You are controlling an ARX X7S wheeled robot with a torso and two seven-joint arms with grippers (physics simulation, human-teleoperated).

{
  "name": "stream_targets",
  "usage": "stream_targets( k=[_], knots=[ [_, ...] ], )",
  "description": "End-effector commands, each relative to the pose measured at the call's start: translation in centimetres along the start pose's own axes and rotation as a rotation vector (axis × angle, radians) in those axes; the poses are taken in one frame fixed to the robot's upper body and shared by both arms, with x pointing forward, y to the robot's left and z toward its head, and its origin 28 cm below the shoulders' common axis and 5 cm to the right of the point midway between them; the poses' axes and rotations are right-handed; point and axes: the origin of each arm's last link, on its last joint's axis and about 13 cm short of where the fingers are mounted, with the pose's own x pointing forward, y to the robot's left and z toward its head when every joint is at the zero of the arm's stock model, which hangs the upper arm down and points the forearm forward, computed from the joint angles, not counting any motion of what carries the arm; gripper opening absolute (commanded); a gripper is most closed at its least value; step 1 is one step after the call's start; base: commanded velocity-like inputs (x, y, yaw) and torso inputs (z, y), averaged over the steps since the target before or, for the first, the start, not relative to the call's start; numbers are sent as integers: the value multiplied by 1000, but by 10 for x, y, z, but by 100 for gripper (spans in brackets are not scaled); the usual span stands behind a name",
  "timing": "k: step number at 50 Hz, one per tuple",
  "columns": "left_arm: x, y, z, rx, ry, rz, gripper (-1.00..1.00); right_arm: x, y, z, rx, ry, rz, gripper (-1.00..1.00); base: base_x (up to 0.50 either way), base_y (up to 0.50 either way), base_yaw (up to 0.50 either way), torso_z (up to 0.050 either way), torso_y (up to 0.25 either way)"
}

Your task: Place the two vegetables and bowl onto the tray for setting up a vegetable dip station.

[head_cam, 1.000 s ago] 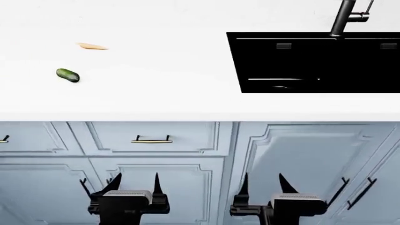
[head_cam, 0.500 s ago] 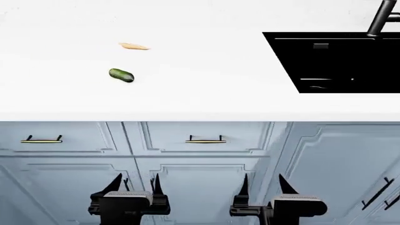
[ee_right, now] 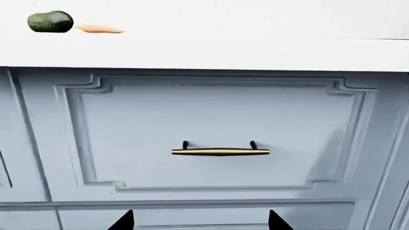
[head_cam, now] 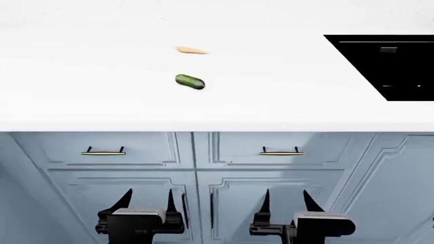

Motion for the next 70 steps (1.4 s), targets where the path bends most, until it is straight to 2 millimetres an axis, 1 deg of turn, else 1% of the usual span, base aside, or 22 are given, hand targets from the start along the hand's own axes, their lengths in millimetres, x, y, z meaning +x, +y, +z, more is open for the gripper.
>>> stream_targets(
  k=[1,17,19,23,24,26,30,35,40,41,45,48,52,53,54,56,59,60,62,64,66,70],
  knots=[
    [-1,-1,0,0,0,-2,100,-2,-1,-1,-1,0,-6,100,-1,500,0,0,0],
    [-2,-2,1,2,-5,-10,100,-3,-2,1,17,-2,-13,100,-1,500,0,0,0],
    [-2,-2,3,4,-7,-12,100,-2,-3,3,52,35,-36,100,0,123,0,0,0],
    [0,0,18,-1,-14,-15,100,0,-3,12,-33,103,-73,100,0,0,0,0,0],
    [0,1,26,5,-19,-15,100,-1,-4,21,-51,101,-93,100,0,0,0,0,0],
    [-1,2,36,4,-25,-20,100,-2,-5,31,-49,106,-104,100,0,0,0,0,0],
    [-5,-1,68,-7,-70,-58,100,-5,-7,61,-16,107,-66,100,0,0,0,0,0],
    [-11,0,94,-16,-112,-76,100,-7,-9,90,-38,65,-68,100,0,0,0,0,0],
    [-17,7,138,15,-208,-113,100,-17,-19,135,-50,-33,-72,100,0,0,0,0,0],
    [-17,8,141,23,-215,-118,100,-18,-19,139,-54,-39,-68,100,0,0,0,0,0],
    [-19,13,172,82,-274,-182,100,-23,-25,168,-95,-92,-20,100,0,0,0,0,0],
    [-19,19,200,107,-292,-220,100,-23,-30,191,-140,-130,20,100,0,0,0,0,0],
    [-19,24,237,195,-299,-286,100,-22,-39,229,-239,-172,45,100,0,0,0,0,0],
    [-19,24,242,202,-306,-289,100,-23,-40,237,-252,-179,51,100,0,0,0,0,0],
    [-17,26,259,219,-323,-286,100,-19,-46,254,-261,-200,1,100,0,0,0,0,0],
    [-13,27,290,258,-364,-281,100,-22,-45,277,-306,-177,75,100,0,0,0,0,0],
    [-14,25,326,351,-448,-293,100,-21,-48,308,-369,-207,79,100,0,0,0,0,0],
    [-13,25,337,348,-443,-289,100,-18,-51,321,-368,-196,80,100,0,0,0,0,0],
    [-9,26,354,372,-422,-297,100,-11,-54,337,-381,-179,72,100,0,0,0,0,0],
    [3,28,370,375,-402,-267,100,-5,-57,355,-399,-164,82,100,0,0,0,0,0],
    [16,32,380,375,-400,-231,100,1,-60,368,-407,-147,80,100,0,0,0,0,0],
    [29,35,395,393,-408,-194,100,13,-62,380,-413,-148,78,100,0,0,0,0,0]
  ],
)
